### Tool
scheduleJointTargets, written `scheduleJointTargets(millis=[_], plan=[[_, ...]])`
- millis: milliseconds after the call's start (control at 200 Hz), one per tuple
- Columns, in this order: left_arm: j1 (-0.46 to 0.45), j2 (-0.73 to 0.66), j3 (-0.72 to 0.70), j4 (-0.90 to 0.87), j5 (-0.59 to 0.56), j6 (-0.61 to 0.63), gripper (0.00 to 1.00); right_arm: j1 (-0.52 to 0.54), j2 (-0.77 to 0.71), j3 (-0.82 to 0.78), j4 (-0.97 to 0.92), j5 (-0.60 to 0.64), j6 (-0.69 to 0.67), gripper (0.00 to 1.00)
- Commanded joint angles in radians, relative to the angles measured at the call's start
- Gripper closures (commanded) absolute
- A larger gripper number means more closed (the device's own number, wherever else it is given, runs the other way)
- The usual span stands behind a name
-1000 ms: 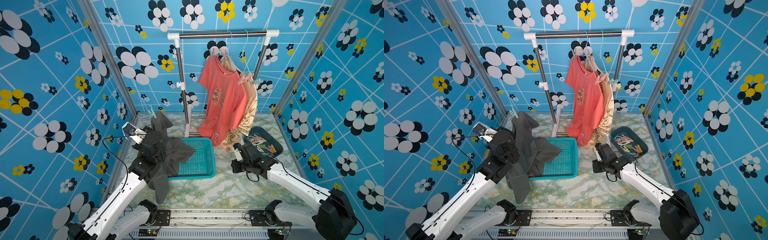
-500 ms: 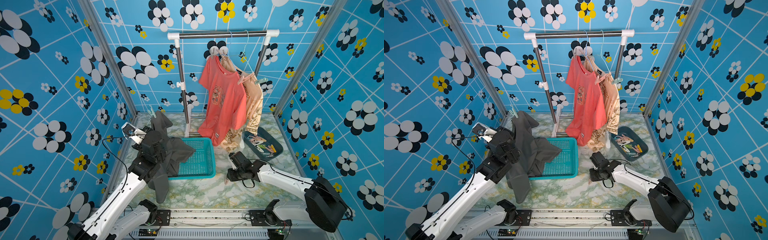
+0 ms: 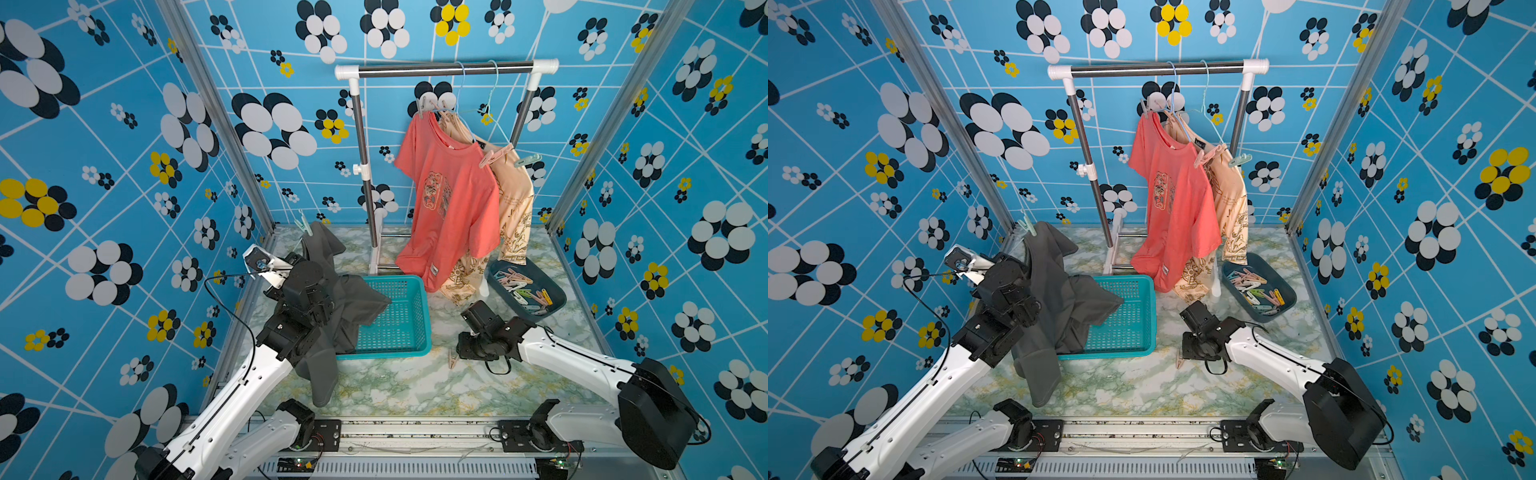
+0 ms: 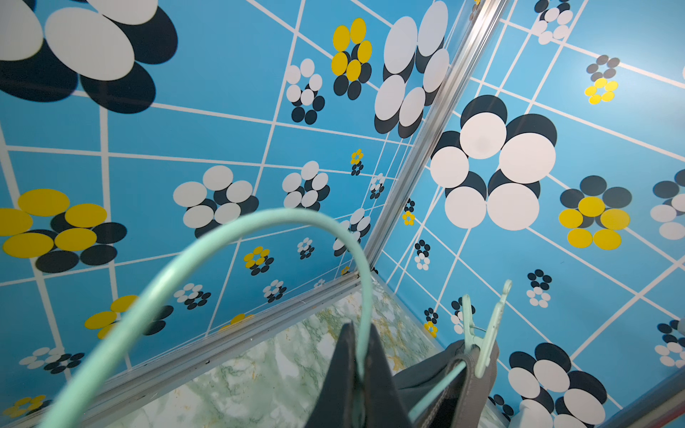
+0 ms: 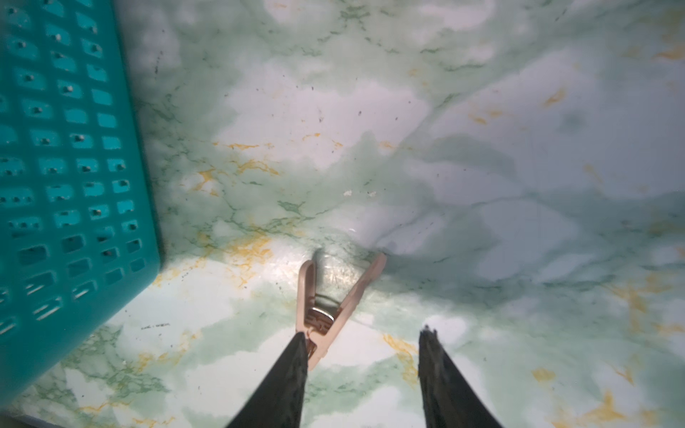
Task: Use clothespins to secure the t-shirt on both sides of the hanger
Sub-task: Open the clothespin at the center of the board.
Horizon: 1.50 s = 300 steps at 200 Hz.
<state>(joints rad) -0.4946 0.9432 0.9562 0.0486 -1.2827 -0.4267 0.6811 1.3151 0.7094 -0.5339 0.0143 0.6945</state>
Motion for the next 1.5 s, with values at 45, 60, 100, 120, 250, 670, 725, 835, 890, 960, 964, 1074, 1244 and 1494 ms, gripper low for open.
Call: scheduleJointTargets(millis=[45, 60, 100, 120, 250, 670, 725, 835, 890, 960, 964, 1074, 1244, 1494], plan=[[0.010, -0.009, -0.010, 0.015, -0.018, 0.000, 1.00, 0.020, 0.093, 0.047, 0.022, -0.027, 0.053, 0.49], [0.011, -0.008, -0.010, 0.017, -0.017, 0.000, 1.00, 0.023, 0.103, 0.054, 0.020, -0.028, 0.052, 0.49], [0.011, -0.010, -0.011, 0.016, -0.018, 0.000, 1.00, 0.033, 0.128, 0.066, 0.019, -0.028, 0.054, 0.49], [0.013, -0.010, -0.011, 0.017, -0.017, 0.002, 1.00, 0.037, 0.140, 0.072, 0.019, -0.028, 0.054, 0.49], [0.011, -0.010, -0.012, 0.019, -0.019, 0.003, 1.00, 0.066, 0.212, 0.106, 0.022, -0.019, 0.055, 0.49], [0.013, -0.018, -0.016, 0.028, -0.018, 0.007, 1.00, 0.116, 0.286, 0.165, -0.088, 0.129, 0.026, 0.68], [0.013, -0.018, -0.017, 0.029, -0.017, 0.008, 1.00, 0.116, 0.271, 0.150, -0.083, 0.134, 0.031, 0.69], [0.014, -0.012, -0.014, 0.027, -0.015, 0.006, 1.00, 0.116, 0.231, 0.126, -0.073, 0.137, 0.042, 0.69], [0.012, -0.009, -0.012, 0.020, -0.014, 0.002, 1.00, 0.116, 0.210, 0.116, -0.054, 0.126, 0.043, 0.64], [0.012, -0.006, -0.007, 0.004, -0.013, -0.008, 1.00, 0.117, 0.193, 0.112, -0.028, 0.096, 0.029, 0.56], [0.012, -0.007, -0.007, 0.004, -0.013, -0.009, 1.00, 0.117, 0.192, 0.112, -0.027, 0.093, 0.028, 0.56], [0.011, -0.009, -0.007, 0.003, -0.014, -0.009, 1.00, 0.117, 0.181, 0.114, -0.017, 0.037, -0.013, 0.51], [0.012, -0.010, -0.007, 0.003, -0.015, -0.008, 1.00, 0.121, 0.192, 0.111, -0.061, 0.004, -0.055, 0.52], [0.011, -0.004, -0.008, 0.008, -0.013, -0.006, 1.00, 0.140, 0.182, 0.080, -0.134, 0.007, -0.076, 0.51]])
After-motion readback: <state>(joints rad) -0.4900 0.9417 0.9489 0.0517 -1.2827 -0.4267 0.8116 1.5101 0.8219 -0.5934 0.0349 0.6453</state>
